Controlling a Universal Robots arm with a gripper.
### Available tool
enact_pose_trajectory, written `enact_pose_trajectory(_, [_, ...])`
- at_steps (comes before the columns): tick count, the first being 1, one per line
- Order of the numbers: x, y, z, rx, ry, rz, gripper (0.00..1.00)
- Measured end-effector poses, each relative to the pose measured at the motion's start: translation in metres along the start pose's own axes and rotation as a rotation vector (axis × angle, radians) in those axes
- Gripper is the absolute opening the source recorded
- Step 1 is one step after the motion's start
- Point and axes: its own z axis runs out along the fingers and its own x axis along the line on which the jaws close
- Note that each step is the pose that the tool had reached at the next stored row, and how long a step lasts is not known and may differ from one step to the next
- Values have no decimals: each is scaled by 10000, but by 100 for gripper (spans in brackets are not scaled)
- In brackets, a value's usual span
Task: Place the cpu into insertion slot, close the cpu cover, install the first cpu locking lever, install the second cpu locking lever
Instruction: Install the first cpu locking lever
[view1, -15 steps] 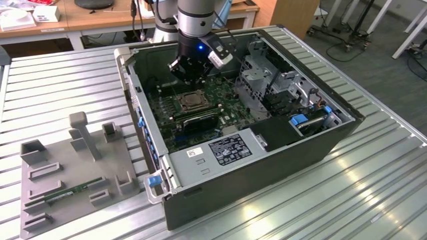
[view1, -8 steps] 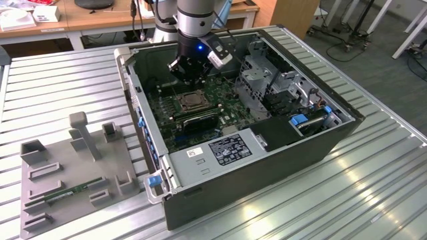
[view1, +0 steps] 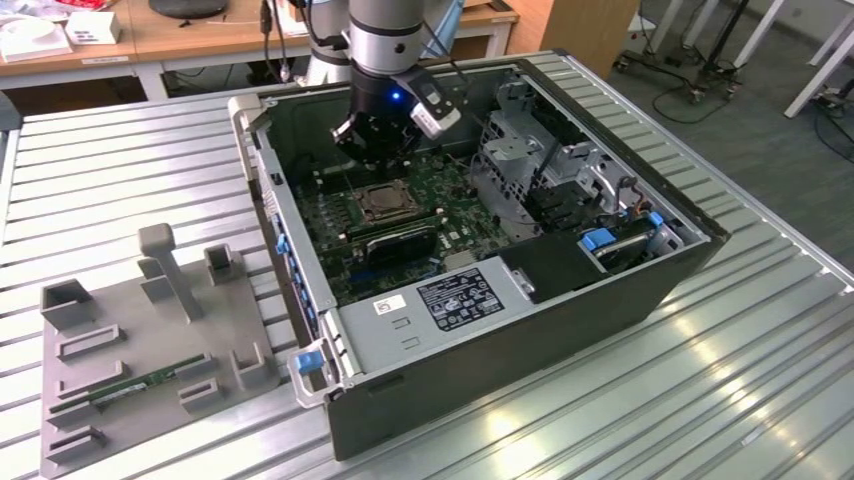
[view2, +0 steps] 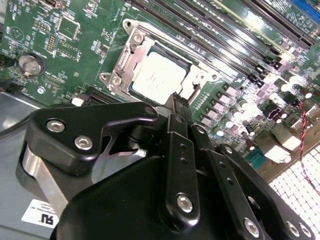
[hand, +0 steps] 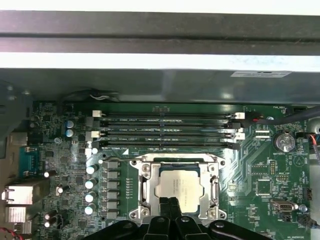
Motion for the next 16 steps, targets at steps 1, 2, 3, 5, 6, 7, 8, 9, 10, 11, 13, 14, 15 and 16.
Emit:
enact_pose_trajectory(1, [13, 0, 1, 0, 0, 0, 11])
enact_pose_trajectory(2, [25, 0, 1, 0, 1, 0, 11])
enact_pose_trajectory(3, [39, 0, 2, 0, 0, 0, 11])
enact_pose_trajectory(5, [67, 0, 4, 0, 0, 0, 11])
enact_pose_trajectory(6, [80, 0, 5, 0, 0, -1, 11])
enact_pose_trajectory(7, [91, 0, 6, 0, 0, -1, 11])
enact_pose_trajectory(8, [102, 0, 7, 0, 0, 0, 11])
enact_pose_trajectory(9, [112, -1, 8, 0, 1, 0, 11])
enact_pose_trajectory(10, [123, -1, 9, 0, 0, 0, 11])
enact_pose_trajectory(11, [133, -1, 10, 0, 0, 0, 11])
enact_pose_trajectory(13, [156, -1, 12, 0, 0, 1, 11])
enact_pose_trajectory(14, [166, -1, 14, 0, 0, 1, 11])
enact_pose_trajectory(15, [178, -1, 15, 0, 0, 0, 11])
enact_pose_trajectory(16, [187, -1, 16, -1, 0, 0, 11])
